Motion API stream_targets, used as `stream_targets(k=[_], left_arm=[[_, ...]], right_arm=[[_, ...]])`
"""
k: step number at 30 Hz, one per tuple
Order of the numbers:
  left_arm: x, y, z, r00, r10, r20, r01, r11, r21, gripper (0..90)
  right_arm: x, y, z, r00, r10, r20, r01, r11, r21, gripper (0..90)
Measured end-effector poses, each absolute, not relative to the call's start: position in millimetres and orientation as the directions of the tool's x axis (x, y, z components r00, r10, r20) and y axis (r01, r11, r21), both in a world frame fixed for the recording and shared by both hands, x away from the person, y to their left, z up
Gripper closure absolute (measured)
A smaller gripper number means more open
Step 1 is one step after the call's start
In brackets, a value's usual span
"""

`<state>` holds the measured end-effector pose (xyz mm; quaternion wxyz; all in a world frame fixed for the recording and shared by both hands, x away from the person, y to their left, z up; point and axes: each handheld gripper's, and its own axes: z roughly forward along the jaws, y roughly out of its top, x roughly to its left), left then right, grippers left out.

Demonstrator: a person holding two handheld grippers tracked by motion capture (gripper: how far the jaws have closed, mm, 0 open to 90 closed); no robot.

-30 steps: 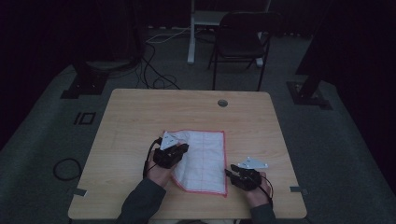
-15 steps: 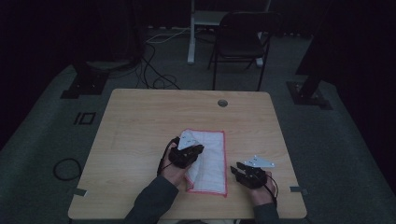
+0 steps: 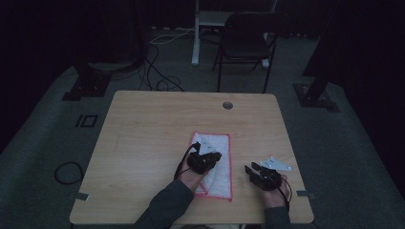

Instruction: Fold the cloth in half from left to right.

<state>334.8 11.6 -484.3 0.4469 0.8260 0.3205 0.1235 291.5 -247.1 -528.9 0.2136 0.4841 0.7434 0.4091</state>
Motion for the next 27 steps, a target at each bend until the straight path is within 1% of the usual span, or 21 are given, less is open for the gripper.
stream_targets(k=[6,16,17,19,20,24,27], left_arm=[[337,0,-488,0.778,0.623,-0.076,0.423,-0.430,0.797,86.6],[340,-14,-490,0.792,0.604,-0.087,0.419,-0.433,0.798,86.3],[341,-15,-490,0.793,0.601,-0.093,0.420,-0.431,0.799,85.2],[341,-13,-490,0.798,0.589,-0.128,0.432,-0.410,0.803,78.4],[340,-11,-489,0.800,0.587,-0.122,0.425,-0.412,0.806,76.5],[336,0,-481,0.798,0.592,-0.116,0.418,-0.403,0.814,73.5],[331,11,-476,0.789,0.604,-0.114,0.417,-0.390,0.821,73.4]], right_arm=[[292,-250,-530,-0.423,0.902,0.088,0.547,0.177,0.818,63.1],[294,-244,-532,-0.435,0.898,0.071,0.546,0.201,0.813,63.1],[294,-243,-532,-0.434,0.898,0.071,0.546,0.200,0.813,63.1],[294,-244,-531,-0.434,0.898,0.070,0.545,0.200,0.814,63.1],[294,-244,-531,-0.433,0.899,0.069,0.544,0.200,0.815,63.1],[295,-242,-530,-0.437,0.897,0.061,0.540,0.208,0.816,63.0],[297,-236,-528,-0.454,0.890,0.050,0.531,0.225,0.817,62.8]])
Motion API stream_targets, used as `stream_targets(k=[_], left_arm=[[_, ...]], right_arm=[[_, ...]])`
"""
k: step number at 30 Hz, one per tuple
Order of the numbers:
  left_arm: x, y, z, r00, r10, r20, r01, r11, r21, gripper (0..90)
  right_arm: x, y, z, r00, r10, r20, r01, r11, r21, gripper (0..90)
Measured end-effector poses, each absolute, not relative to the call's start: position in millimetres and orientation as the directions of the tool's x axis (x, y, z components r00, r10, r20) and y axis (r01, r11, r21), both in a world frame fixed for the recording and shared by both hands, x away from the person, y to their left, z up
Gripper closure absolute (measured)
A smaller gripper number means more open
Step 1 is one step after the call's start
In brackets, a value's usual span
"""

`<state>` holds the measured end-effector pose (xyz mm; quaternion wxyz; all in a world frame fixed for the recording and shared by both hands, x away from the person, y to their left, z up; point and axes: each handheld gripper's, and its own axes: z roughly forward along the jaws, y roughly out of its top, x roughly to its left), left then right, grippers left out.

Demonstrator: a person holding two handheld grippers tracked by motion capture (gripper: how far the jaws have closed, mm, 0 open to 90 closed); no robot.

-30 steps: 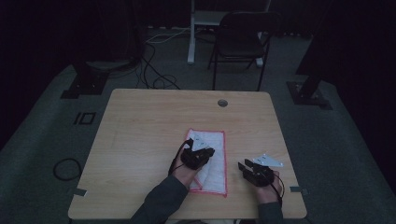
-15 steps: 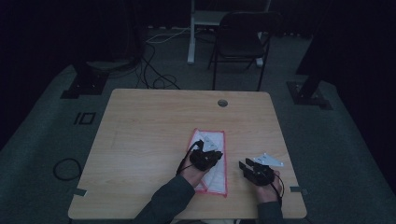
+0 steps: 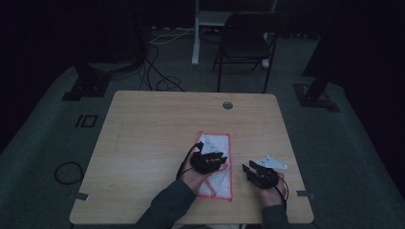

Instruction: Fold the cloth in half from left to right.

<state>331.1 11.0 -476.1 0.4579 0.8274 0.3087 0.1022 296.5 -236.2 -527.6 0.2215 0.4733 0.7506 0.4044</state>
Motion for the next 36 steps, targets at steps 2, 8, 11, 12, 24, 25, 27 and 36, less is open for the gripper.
stream_targets(k=[2,8,11,12,24,25,27,36], left_arm=[[327,19,-475,0.781,0.615,-0.106,0.415,-0.385,0.825,73.4],[318,43,-480,0.759,0.645,-0.088,0.426,-0.389,0.817,73.3],[315,55,-488,0.743,0.663,-0.095,0.444,-0.382,0.811,73.4],[314,58,-491,0.737,0.668,-0.098,0.453,-0.381,0.806,73.4],[308,74,-507,0.711,0.693,-0.122,0.489,-0.362,0.794,74.0],[308,74,-508,0.709,0.695,-0.120,0.490,-0.362,0.793,74.1],[306,75,-510,0.704,0.699,-0.127,0.496,-0.355,0.792,74.5],[295,74,-520,0.710,0.695,-0.115,0.493,-0.373,0.786,74.8]], right_arm=[[298,-232,-526,-0.469,0.882,0.044,0.522,0.237,0.819,62.7],[304,-216,-519,-0.516,0.856,0.020,0.494,0.279,0.824,62.6],[308,-208,-516,-0.534,0.846,0.010,0.482,0.295,0.825,62.2],[310,-204,-515,-0.540,0.841,0.004,0.476,0.302,0.826,61.9],[329,-177,-512,-0.612,0.791,-0.022,0.453,0.373,0.810,56.6],[331,-175,-512,-0.619,0.785,-0.023,0.456,0.383,0.803,55.7],[334,-171,-514,-0.627,0.779,-0.028,0.461,0.399,0.793,53.7],[344,-158,-521,-0.658,0.752,-0.048,0.473,0.461,0.750,36.2]])
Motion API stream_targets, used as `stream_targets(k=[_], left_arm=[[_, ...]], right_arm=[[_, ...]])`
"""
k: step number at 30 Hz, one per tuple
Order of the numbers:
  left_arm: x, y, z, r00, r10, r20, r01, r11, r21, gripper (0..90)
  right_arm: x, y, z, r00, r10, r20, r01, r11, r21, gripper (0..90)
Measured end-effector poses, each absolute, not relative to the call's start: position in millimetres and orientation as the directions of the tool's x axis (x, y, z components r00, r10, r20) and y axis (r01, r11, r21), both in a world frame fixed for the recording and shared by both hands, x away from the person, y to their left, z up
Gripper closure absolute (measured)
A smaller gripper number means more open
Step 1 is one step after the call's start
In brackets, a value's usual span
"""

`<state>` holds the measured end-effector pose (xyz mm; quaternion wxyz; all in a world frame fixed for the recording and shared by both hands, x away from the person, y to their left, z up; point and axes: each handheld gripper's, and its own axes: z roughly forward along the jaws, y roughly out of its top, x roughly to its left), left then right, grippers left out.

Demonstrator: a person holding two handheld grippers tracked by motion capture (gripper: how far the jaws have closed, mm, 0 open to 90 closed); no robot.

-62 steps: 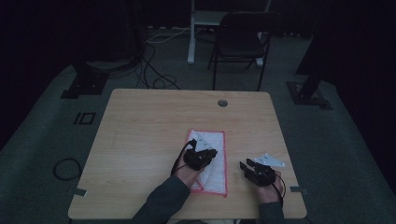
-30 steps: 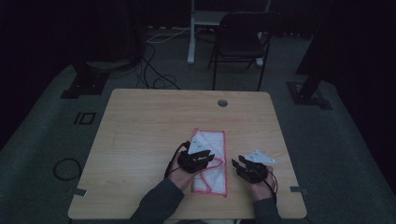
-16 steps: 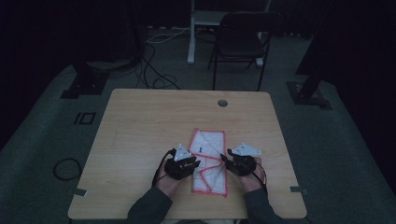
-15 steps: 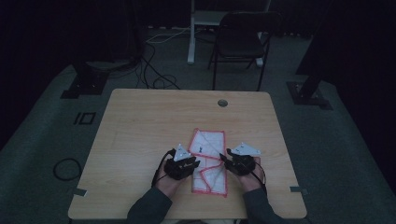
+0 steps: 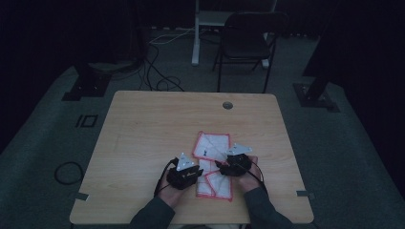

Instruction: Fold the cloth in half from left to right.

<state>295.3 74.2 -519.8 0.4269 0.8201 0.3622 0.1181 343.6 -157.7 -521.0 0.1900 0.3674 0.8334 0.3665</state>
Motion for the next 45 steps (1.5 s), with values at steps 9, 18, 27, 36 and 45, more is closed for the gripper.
stream_targets(k=[9,18,27,36,45], left_arm=[[289,66,-531,0.729,0.675,-0.113,0.494,-0.405,0.770,74.7],[285,59,-536,0.741,0.664,-0.102,0.489,-0.429,0.759,74.7],[281,54,-537,0.752,0.650,-0.109,0.485,-0.435,0.759,74.6],[277,48,-534,0.770,0.625,-0.128,0.478,-0.431,0.765,74.3],[263,27,-532,0.828,0.547,-0.125,0.422,-0.459,0.782,73.3]], right_arm=[[358,-140,-524,-0.687,0.700,-0.196,0.419,0.602,0.680,42.6],[378,-164,-519,-0.605,0.781,-0.155,0.476,0.511,0.716,52.3],[394,-187,-515,-0.549,0.828,-0.112,0.524,0.446,0.726,56.1],[390,-197,-510,-0.544,0.836,-0.075,0.526,0.409,0.746,54.6],[384,-202,-511,-0.548,0.834,-0.070,0.521,0.406,0.751,54.0]])
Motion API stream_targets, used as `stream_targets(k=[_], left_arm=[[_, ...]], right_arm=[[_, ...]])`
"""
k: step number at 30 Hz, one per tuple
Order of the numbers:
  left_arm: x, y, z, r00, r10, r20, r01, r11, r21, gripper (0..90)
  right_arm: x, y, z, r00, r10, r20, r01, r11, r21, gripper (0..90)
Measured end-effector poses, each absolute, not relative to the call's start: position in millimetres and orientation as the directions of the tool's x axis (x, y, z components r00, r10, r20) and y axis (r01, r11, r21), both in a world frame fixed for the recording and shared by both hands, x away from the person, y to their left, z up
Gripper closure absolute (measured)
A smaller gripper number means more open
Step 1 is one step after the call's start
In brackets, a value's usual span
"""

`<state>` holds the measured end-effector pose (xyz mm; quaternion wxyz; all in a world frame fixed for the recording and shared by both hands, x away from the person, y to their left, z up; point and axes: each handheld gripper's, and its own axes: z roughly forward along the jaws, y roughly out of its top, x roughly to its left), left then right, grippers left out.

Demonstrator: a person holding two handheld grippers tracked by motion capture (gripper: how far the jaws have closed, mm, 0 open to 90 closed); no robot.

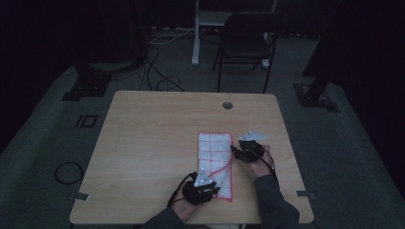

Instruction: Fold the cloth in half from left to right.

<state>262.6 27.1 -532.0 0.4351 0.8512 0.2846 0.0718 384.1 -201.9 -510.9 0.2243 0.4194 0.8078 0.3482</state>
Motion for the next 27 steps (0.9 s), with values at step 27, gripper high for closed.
stream_targets(k=[27], left_arm=[[288,16,-530,0.830,0.553,-0.070,0.388,-0.484,0.784,87.8]], right_arm=[[377,-208,-509,-0.545,0.836,-0.067,0.509,0.393,0.766,53.9]])
